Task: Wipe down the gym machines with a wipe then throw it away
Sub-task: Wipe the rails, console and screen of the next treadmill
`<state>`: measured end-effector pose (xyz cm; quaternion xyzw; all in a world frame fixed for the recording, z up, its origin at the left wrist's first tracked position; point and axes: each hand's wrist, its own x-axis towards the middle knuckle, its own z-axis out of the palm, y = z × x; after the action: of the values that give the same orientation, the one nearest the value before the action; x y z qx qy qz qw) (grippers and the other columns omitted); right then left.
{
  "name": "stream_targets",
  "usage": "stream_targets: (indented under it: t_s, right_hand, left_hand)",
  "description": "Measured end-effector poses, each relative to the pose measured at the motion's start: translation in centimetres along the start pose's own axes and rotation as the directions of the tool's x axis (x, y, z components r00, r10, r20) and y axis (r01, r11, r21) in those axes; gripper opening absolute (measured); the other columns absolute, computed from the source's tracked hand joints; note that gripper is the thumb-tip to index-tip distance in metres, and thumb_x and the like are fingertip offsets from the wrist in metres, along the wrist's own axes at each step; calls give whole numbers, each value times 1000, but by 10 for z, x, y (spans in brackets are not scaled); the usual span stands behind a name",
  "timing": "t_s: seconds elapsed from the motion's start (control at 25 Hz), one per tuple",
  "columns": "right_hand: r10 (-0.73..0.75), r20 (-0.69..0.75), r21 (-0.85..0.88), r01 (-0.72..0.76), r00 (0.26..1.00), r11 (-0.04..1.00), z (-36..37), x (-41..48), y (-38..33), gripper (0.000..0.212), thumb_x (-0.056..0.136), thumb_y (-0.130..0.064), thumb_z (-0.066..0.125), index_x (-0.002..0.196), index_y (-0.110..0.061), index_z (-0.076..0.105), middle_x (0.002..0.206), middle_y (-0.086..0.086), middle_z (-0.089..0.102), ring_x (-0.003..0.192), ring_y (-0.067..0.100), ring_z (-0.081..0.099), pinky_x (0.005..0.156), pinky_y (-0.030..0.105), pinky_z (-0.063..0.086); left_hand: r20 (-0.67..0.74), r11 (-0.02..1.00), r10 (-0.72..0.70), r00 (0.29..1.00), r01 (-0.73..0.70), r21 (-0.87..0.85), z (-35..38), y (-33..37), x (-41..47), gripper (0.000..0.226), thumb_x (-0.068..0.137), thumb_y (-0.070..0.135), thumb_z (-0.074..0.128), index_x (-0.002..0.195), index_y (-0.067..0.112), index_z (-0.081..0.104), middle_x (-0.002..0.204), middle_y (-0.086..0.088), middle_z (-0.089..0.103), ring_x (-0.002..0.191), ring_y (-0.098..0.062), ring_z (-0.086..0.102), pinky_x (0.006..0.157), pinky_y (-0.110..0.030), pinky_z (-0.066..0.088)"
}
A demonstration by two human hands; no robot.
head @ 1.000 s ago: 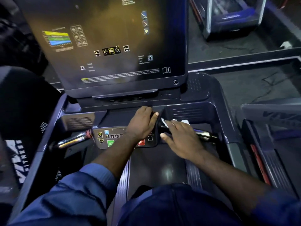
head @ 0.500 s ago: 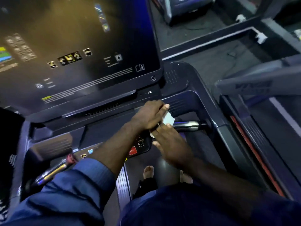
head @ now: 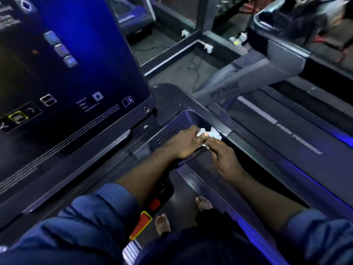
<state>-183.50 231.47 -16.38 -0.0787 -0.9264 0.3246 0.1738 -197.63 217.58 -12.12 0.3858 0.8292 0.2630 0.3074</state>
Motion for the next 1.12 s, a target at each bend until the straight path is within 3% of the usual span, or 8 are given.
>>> stream_targets:
  t_s: [0.16, 0.32, 0.44, 0.6, 0.8, 0.88, 1.0, 1.12]
  right_hand:
    - [275, -199, 83, -263, 941, 961, -35, 11, -21, 26, 91, 6, 68, 105, -12, 79, 105, -3, 78, 98, 11, 71, 93, 23, 53]
    - [252, -449, -110, -332, 858, 937, -79, -26, -13, 25, 94, 2, 67, 112, -12, 75, 123, 2, 73, 115, 14, 66, 108, 12, 39]
    - [299, -214, -294, -354, 930, 888, -89, -87, 15, 29, 99, -3, 60, 124, -14, 67, 152, 7, 55, 144, 24, 49, 123, 33, 32]
    - [327, -65, -342, -329, 943, 880, -73, -98, 32, 51, 103, -13, 57, 152, -22, 47, 166, 2, 38, 153, 24, 35, 124, 47, 33]
    - [303, 131, -460, -213, 944, 862, -50, -33, 34, 89, 98, -65, 37, 165, -10, 19, 174, 9, 10, 161, 26, 11, 129, 47, 17]
    - [248, 200, -496, -121, 948, 860, -49, -37, 35, 96, 97, -73, 34, 166, -10, 14, 175, 8, 4, 162, 25, 4, 130, 47, 14]
    - [152, 279, -492, 5, 948, 871, -68, -68, 48, 101, 95, -79, 32, 167, -13, 10, 175, 3, -5, 161, 20, -5, 130, 45, 12]
    - [256, 236, -498, -109, 937, 860, -69, -56, 45, 107, 93, -85, 25, 167, -11, 5, 175, 7, -6, 161, 21, -5, 130, 45, 11]
  left_hand:
    - [51, 995, 87, 995, -89, 36, 20, 13, 18, 55, 104, 64, 38, 127, 15, 51, 125, -11, 59, 116, -31, 57, 98, -43, 46]
    - [-122, 896, 364, 923, -311, 318, 27, 21, 39, 63, 99, 52, 53, 142, 8, 52, 150, -16, 48, 139, -36, 45, 120, -46, 34]
    - [72, 751, 408, 910, -379, 540, 31, 43, 53, 90, 98, 59, 59, 161, 2, 30, 171, -20, 22, 159, -36, 19, 130, -48, 16]
    - [179, 627, 295, 939, -332, 705, 48, 44, 51, 117, 93, 79, 46, 166, 0, -1, 175, -18, -7, 162, -34, -9, 131, -49, -3]
    - [146, 667, 293, 945, -312, 677, 36, 45, 57, 126, 76, 85, 48, 166, 4, 11, 174, -14, 12, 162, -31, 8, 131, -38, -1]
    - [126, 700, 260, 957, -277, 658, 40, 55, 60, 123, 75, 69, 67, 166, 5, 13, 173, -14, 16, 161, -31, 11, 128, -33, -6]
    - [85, 757, 171, 982, -186, 627, 51, 66, 66, 130, 66, 48, 88, 165, 7, 14, 171, -11, 17, 159, -31, 8, 131, -43, -2]
    - [48, 802, 163, 986, -160, 575, 51, 68, 65, 119, 68, 35, 87, 163, 8, 21, 168, -11, 25, 158, -29, 14, 131, -42, 2]
